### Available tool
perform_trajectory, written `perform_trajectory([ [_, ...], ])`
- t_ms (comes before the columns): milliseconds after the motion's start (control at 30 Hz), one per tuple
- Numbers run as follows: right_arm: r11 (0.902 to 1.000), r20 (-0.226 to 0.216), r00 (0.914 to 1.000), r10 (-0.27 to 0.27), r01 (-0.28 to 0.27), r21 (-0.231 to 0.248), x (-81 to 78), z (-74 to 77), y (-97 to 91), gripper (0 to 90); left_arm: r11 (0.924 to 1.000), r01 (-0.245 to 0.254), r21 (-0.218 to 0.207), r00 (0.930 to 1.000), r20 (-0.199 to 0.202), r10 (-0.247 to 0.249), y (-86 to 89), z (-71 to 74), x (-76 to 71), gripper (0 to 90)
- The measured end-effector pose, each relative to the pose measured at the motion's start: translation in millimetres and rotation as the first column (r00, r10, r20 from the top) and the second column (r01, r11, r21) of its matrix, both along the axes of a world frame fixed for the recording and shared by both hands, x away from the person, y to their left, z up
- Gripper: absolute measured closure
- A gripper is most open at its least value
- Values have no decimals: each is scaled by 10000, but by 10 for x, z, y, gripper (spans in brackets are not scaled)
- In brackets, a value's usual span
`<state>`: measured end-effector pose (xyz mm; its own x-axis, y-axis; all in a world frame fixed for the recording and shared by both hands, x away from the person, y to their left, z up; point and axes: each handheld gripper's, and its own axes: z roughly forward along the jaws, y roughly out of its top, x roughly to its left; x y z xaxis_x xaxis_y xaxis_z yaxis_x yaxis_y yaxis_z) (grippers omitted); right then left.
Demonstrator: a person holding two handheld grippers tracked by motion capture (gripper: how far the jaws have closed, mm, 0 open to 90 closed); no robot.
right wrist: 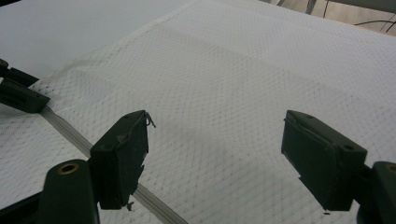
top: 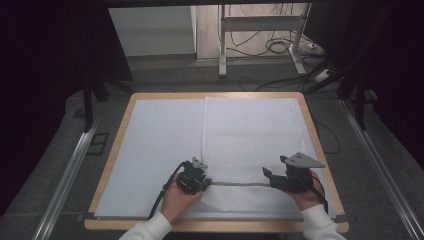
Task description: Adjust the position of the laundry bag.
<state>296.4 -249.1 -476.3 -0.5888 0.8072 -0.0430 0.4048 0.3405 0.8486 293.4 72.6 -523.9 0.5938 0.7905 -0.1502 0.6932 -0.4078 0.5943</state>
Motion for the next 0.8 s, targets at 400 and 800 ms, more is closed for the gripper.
perform_trajectory([
  [400,9997,-228,9997,-47,42,-221,20,11,-38,224,9983,102,-577,9999,-74,-107,57,-18,0,846],
  [800,9851,-1627,9717,-1713,1659,-463,268,208,-578,226,9964,204,-824,9996,-172,-219,91,-12,10,848],
])
